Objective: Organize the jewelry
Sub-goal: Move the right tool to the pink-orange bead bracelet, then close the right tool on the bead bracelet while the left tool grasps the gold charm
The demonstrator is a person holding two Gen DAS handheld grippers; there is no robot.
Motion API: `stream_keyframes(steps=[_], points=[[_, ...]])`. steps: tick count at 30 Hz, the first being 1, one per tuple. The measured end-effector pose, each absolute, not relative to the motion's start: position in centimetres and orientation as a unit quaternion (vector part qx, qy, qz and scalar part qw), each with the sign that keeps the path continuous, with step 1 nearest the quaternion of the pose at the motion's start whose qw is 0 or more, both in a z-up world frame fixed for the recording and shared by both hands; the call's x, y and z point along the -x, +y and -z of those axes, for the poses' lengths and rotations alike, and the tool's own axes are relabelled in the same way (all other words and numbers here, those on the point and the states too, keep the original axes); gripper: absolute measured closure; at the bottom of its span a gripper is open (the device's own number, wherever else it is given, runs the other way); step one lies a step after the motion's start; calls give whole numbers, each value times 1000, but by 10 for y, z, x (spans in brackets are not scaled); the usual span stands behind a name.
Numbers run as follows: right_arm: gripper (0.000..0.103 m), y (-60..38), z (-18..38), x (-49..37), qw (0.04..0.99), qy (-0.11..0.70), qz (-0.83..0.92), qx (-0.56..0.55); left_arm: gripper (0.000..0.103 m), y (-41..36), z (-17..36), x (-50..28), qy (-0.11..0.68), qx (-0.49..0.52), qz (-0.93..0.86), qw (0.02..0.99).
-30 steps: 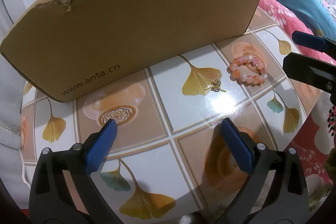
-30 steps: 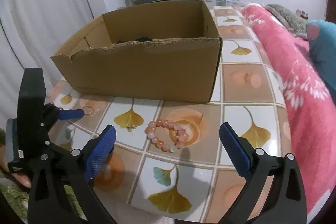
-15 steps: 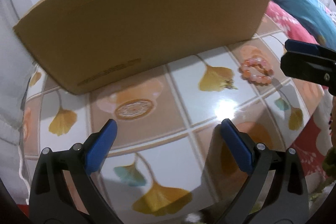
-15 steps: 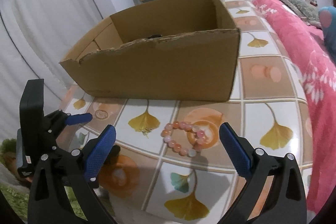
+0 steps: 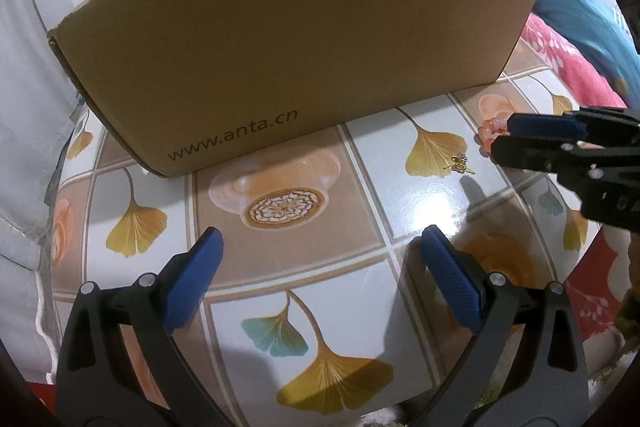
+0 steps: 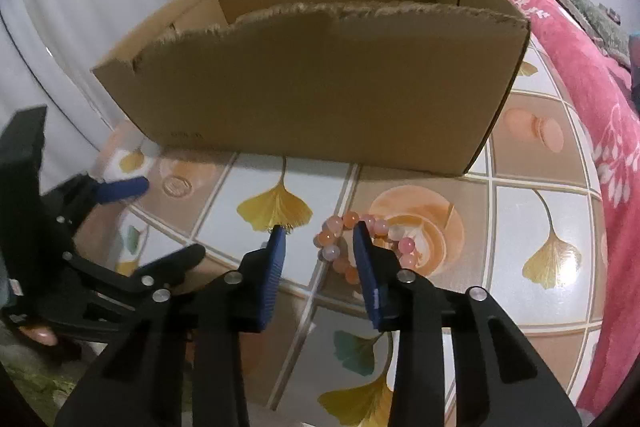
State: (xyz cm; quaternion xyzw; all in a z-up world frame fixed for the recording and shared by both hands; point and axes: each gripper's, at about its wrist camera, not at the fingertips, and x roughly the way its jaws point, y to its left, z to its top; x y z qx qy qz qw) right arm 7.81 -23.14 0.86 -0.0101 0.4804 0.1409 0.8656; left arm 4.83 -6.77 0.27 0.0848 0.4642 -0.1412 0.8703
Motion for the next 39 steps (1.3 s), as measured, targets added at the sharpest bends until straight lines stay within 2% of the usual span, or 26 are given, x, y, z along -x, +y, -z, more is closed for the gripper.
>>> stream_keyframes(steps=[9,14,22,25,28,39], points=[[92,-222,3,-79,863,486,-127,42,7,-68,-2,-49,463,-87,147,869],[93,-229,3,-78,866,485,-115,39,7,-65,-3,-48,460,-92,147,871],[93,-249,5,-78,870,484,-94,14,9,-92,-29,-42,403,-112,224,880],[93,-252,5,-78,870,483,-94,9,29,-106,-29,-45,404,-121,252,871],[93,-255,5,-77,871,481,-95,5,41,-115,-29,-47,408,-121,276,862],[93,-257,4,-73,875,473,-103,-7,71,-133,-24,-48,421,-139,299,845]])
